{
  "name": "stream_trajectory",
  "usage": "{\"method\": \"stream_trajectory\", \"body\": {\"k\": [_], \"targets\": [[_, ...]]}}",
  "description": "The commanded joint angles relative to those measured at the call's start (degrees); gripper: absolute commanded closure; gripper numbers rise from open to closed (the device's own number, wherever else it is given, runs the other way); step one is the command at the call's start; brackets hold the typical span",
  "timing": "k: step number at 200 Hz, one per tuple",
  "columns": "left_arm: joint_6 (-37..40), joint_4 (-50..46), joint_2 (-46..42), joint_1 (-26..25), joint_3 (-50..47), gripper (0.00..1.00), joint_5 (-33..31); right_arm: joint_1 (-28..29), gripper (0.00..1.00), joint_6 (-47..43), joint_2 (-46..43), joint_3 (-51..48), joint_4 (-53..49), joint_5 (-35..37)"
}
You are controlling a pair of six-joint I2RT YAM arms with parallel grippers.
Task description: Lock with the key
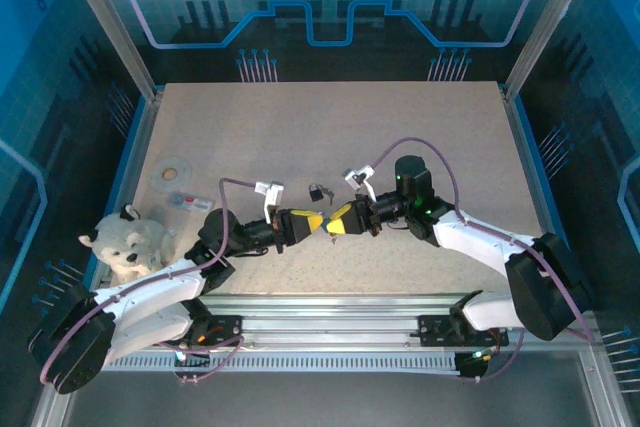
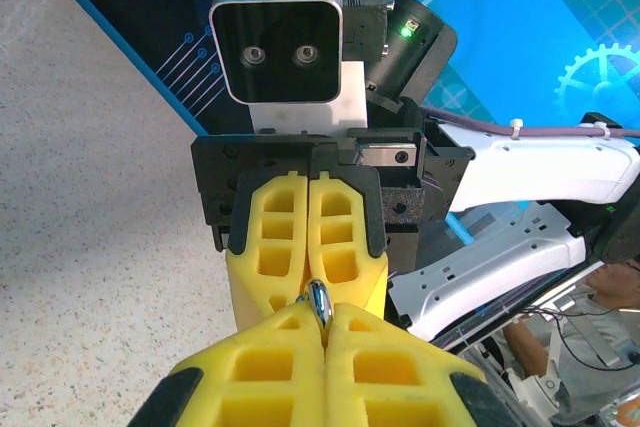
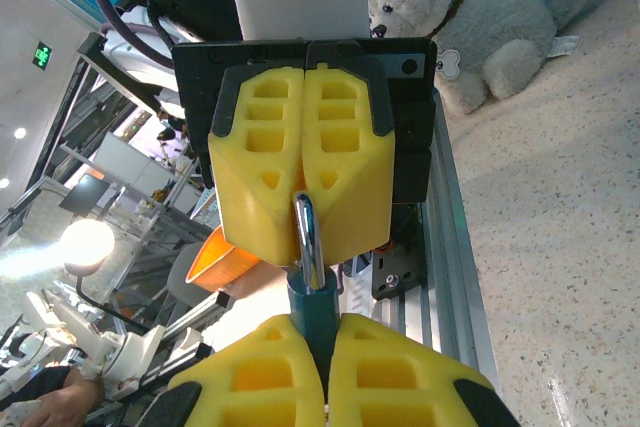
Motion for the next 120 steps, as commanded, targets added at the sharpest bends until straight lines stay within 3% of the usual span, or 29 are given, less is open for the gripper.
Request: {"method": "stream_trajectory", "body": {"k": [1, 120], "targets": [[1.87, -0.25, -0.61, -4.11, 1.16, 1.00, 10.43, -2.10, 1.00, 1.45, 0.20, 2.01, 4.18, 10.25], [3.11, -1.46, 0.53, -5.16, 2.51, 1.00, 10.07, -2.18, 1.00, 2.33, -0.32, 2.36, 4.15, 10.51]]}}
